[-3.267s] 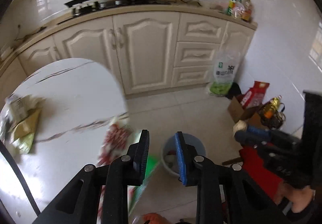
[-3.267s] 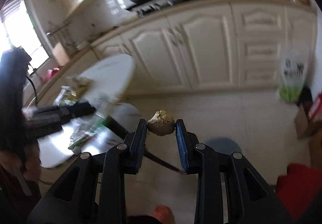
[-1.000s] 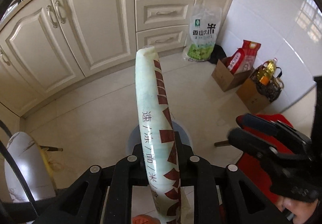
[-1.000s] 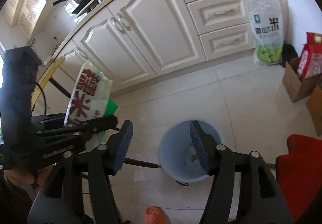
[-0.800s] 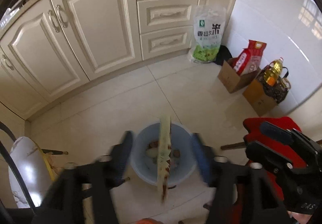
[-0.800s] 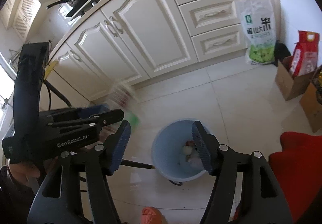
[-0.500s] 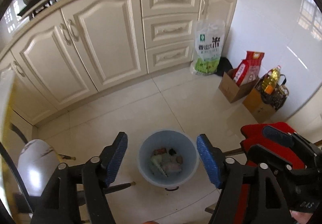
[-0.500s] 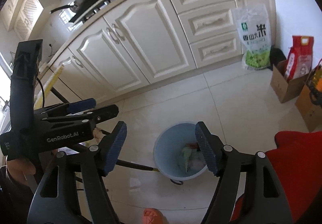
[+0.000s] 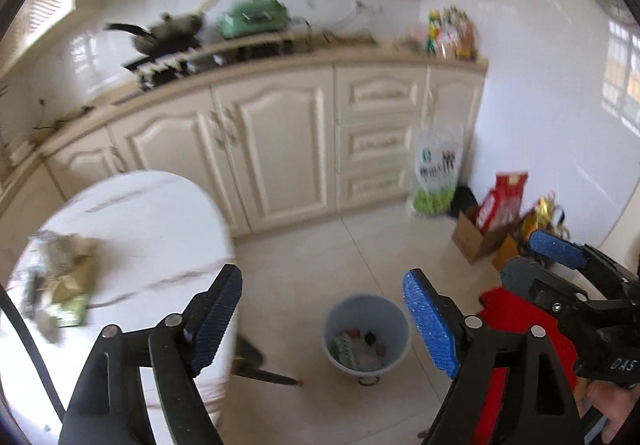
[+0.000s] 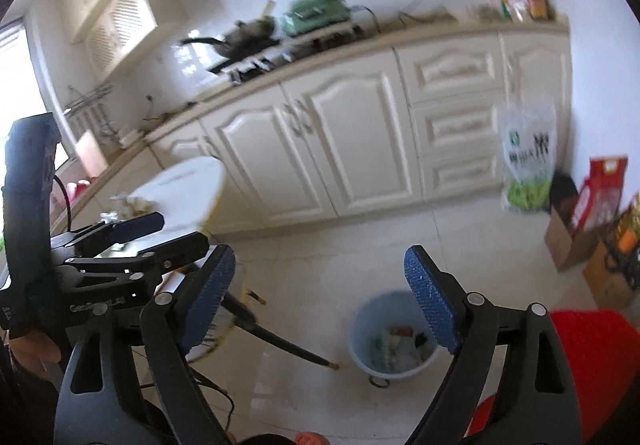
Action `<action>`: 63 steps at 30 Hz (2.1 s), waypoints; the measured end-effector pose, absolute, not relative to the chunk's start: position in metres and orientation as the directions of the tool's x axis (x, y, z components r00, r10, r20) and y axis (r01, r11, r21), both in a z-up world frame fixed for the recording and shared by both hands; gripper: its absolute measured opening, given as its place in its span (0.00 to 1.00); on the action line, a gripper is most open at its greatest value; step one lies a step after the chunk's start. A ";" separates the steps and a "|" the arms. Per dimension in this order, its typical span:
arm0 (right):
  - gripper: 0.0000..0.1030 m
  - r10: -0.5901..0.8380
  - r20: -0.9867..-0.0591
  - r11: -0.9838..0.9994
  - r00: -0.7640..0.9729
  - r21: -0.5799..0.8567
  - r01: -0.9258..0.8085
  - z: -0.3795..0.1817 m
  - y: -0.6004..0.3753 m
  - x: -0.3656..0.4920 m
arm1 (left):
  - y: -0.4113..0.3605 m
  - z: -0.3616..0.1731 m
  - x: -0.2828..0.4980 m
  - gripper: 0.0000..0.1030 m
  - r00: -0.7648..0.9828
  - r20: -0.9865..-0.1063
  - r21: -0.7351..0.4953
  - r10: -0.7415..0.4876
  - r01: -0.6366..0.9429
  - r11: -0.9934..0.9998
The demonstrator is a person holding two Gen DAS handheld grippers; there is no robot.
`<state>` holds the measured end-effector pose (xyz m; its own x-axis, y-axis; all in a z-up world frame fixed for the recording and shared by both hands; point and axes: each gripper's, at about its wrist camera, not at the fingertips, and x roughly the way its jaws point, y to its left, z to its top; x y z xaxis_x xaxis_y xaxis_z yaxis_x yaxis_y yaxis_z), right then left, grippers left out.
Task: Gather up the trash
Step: 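Move both tools back over the table toward the remaining trash, then grasp the small white scrap with the left tool while the right tool grasps the milk carton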
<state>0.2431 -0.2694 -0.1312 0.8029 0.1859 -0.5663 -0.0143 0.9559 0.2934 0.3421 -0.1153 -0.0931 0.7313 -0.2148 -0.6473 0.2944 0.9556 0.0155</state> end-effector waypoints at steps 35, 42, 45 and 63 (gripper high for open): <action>0.93 0.448 -0.694 0.867 0.563 0.183 -0.464 -0.138 0.057 0.452 | 0.214 -0.150 0.342 0.53 0.594 -0.802 -0.045 0.062 -0.164 0.986; 0.93 0.480 -0.714 0.839 0.510 0.205 -0.503 -0.153 0.082 0.482 | 0.239 -0.158 0.370 0.18 0.601 -0.799 -0.115 0.005 -0.162 0.980; 0.93 0.488 -0.723 0.827 0.489 0.202 -0.525 -0.161 0.100 0.492 | 0.256 -0.151 0.356 0.18 0.621 -0.784 -0.127 0.008 -0.172 0.977; 0.38 0.512 -0.756 0.750 0.408 0.163 -0.641 -0.188 0.155 0.499 | 0.268 -0.119 0.277 0.18 0.677 -0.735 -0.137 0.049 -0.220 0.966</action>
<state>0.4991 0.1547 -0.1877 0.4078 0.5123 -0.7558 -0.6410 0.7501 0.1626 0.2772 0.2682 -0.1191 0.6767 0.0493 -0.7346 -0.2195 0.9659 -0.1374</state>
